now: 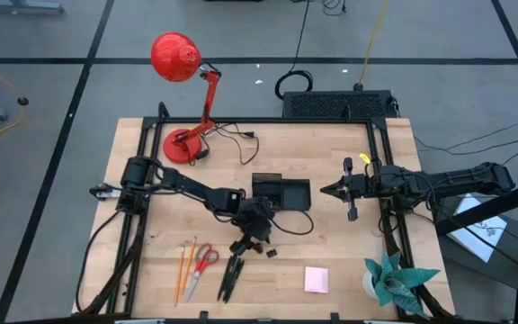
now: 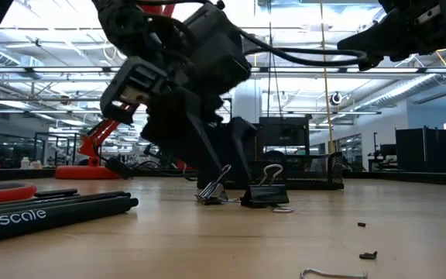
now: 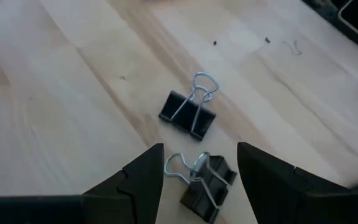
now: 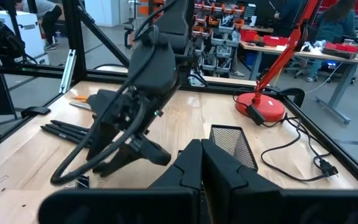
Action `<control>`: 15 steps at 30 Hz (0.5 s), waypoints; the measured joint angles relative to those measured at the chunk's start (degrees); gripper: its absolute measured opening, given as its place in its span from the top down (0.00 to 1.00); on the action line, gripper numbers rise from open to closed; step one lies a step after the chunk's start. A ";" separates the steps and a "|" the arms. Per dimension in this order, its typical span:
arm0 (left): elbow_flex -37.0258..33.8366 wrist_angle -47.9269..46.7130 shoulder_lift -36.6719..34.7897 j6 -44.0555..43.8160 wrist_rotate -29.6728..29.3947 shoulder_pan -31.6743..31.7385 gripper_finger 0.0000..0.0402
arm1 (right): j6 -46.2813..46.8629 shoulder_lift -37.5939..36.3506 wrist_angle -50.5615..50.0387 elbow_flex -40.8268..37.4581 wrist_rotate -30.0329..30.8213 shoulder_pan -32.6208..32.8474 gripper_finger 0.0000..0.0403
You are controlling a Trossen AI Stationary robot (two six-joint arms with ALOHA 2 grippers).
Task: Pick and place office supplies into organizer
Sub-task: Put the left black binder clip into the black desk organizer
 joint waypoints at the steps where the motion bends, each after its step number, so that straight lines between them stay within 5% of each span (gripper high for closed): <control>1: 0.00 -0.20 0.05 -0.34 -0.11 0.00 0.48 | -0.19 0.04 -0.07 0.00 0.01 -0.02 1.00; 10: 0.02 -2.02 -0.07 -0.22 -0.38 0.74 0.50 | -0.91 0.24 0.02 0.00 0.07 0.00 1.00; 15: 0.02 -2.00 -0.08 -0.20 -0.05 0.70 0.65 | -0.91 0.24 0.02 0.00 0.11 0.00 1.00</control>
